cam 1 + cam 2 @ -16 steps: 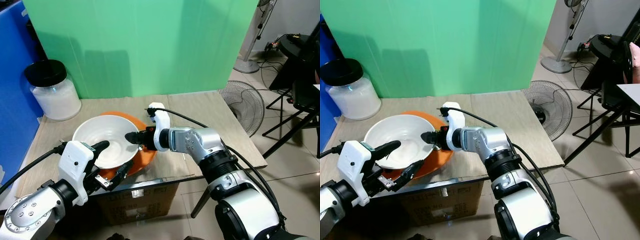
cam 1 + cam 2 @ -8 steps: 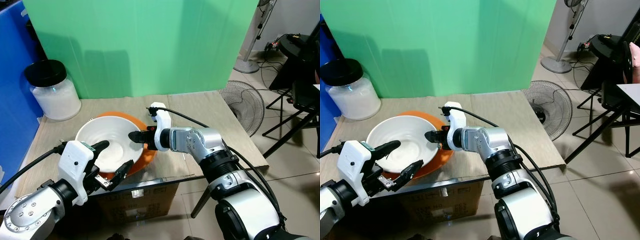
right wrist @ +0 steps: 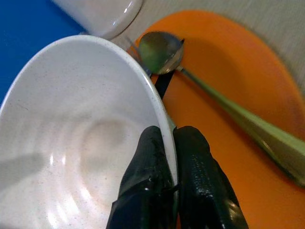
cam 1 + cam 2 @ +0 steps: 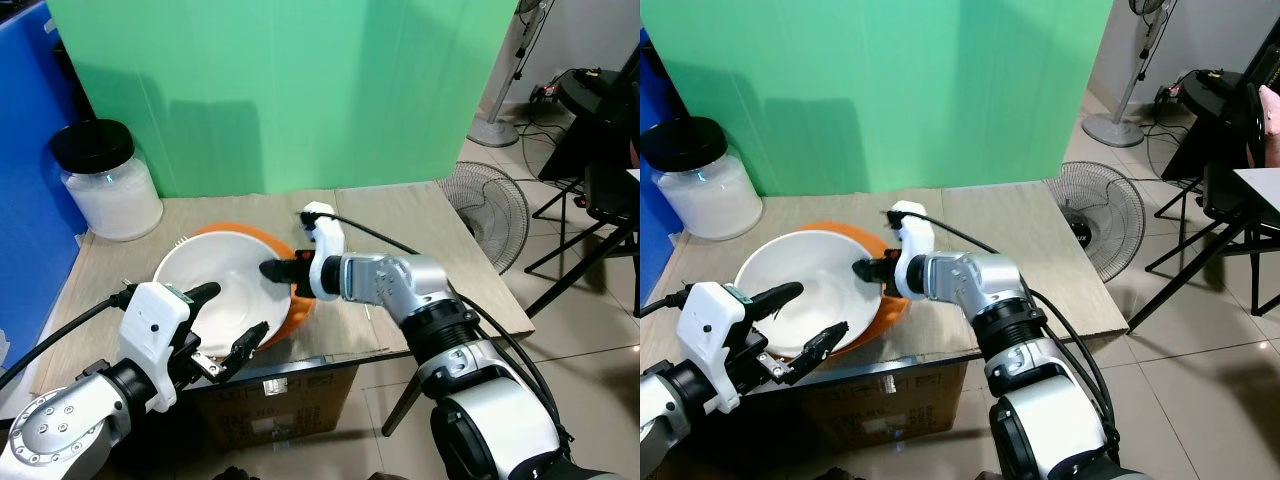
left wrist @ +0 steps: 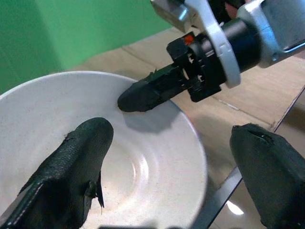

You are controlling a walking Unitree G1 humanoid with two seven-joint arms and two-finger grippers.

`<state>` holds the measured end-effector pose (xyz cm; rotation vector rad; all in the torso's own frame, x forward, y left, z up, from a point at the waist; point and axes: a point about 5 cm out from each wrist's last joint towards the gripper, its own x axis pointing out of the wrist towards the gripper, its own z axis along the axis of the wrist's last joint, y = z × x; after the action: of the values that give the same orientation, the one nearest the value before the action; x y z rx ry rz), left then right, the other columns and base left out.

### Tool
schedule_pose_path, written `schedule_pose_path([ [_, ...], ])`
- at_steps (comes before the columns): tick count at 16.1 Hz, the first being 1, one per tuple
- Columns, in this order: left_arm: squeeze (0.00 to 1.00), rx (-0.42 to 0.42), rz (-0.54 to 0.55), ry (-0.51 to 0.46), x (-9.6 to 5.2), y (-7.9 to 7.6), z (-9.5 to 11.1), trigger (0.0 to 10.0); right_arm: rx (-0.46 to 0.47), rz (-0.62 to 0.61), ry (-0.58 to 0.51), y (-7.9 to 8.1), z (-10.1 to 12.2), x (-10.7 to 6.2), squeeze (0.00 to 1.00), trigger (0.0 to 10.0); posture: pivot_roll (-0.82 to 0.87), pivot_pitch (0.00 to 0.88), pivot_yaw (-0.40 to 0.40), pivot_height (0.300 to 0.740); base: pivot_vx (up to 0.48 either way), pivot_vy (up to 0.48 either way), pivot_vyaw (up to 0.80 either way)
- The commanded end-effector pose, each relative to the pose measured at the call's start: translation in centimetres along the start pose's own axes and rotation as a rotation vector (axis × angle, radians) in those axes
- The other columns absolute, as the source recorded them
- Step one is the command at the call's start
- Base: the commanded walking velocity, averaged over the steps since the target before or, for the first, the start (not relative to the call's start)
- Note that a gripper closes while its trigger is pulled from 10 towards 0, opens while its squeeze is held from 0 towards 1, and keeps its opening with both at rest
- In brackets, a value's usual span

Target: Setting the table

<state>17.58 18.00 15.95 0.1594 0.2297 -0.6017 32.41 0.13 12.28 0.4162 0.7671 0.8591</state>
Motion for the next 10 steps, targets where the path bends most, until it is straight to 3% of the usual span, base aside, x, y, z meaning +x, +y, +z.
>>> schedule_pose_path([
  [1,0.00,0.008,-0.014,-0.008,0.0,-0.3,0.4,10.0,0.021,0.133,-0.032,4.0,0.8,1.6,0.00,0.0,-0.04,0.000,-0.035,0.740,0.000,0.000,0.00],
  [4,0.00,0.008,-0.024,-0.035,0.3,-0.6,1.0,10.0,0.045,0.134,-0.066,4.0,1.5,1.3,0.00,0.0,-0.03,0.000,-0.029,0.740,0.000,0.000,0.00],
  [5,0.00,0.000,-0.024,-0.074,0.5,-0.8,1.6,10.0,0.045,0.117,-0.124,3.7,2.5,0.7,0.00,0.0,-0.02,0.000,-0.027,0.740,0.000,0.000,0.00],
  [6,0.00,-0.012,-0.023,-0.118,0.6,-1.0,2.3,10.0,0.014,0.085,-0.207,3.2,3.9,-0.2,0.00,0.0,-0.02,0.000,-0.023,0.740,0.000,0.000,0.00],
  [8,0.00,-0.031,-0.027,-0.169,0.7,-1.3,3.2,10.0,0.042,0.068,-0.326,2.2,5.9,-2.2,0.00,0.0,-0.02,0.000,-0.012,0.740,0.000,0.000,0.00],
  [10,0.00,-0.039,-0.030,-0.185,0.8,-1.5,3.6,10.0,0.044,0.073,-0.379,1.7,6.6,-3.6,0.00,0.0,-0.02,0.000,0.001,0.740,0.000,0.000,0.00],
])
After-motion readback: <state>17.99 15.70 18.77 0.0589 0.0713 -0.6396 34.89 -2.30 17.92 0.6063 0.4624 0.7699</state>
